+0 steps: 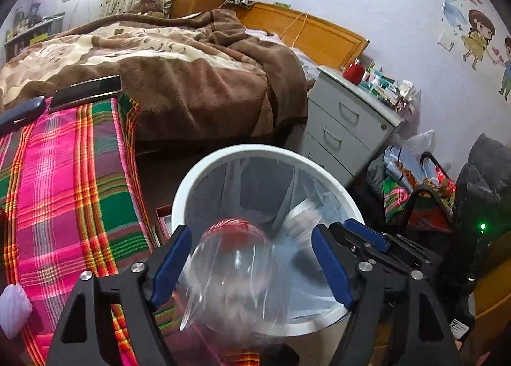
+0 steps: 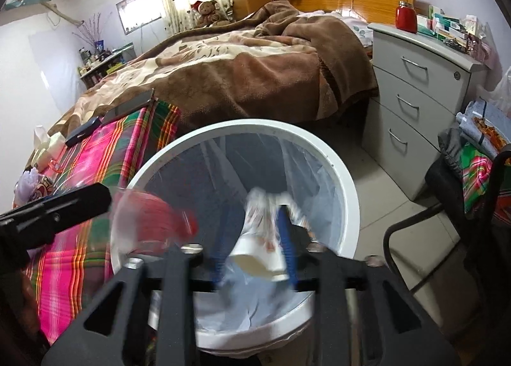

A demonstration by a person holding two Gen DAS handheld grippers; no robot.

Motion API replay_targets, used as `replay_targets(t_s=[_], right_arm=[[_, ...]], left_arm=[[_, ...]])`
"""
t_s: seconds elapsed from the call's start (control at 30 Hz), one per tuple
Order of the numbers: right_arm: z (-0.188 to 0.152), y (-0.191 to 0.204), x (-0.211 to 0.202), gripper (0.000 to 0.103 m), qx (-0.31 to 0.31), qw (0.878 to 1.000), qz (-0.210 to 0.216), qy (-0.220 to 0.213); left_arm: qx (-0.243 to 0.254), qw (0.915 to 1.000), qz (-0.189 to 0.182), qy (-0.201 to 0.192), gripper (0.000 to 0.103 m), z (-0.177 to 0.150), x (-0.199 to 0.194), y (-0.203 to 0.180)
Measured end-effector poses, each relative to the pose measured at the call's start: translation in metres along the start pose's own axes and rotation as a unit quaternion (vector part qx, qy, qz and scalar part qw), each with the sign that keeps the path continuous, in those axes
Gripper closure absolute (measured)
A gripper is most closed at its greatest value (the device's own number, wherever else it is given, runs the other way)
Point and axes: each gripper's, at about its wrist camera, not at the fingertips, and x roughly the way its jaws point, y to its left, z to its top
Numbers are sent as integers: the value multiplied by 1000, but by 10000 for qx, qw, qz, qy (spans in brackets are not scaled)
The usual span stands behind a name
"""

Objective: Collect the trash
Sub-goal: 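Open both tools to drop the bottle and paper cup into the bin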

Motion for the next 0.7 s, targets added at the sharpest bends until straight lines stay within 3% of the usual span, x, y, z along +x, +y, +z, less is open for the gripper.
replay_targets(t_s=[0.4,0.7], right_arm=[[0,9,-14,52,80,9997,120,-183],[-5,38,-27,52,-31,9989,270,-383]], left_arm=[[-41,9996,243,-147,24,-11,-32,16],[-130,9973,580,-420,24,-29,-74,35]])
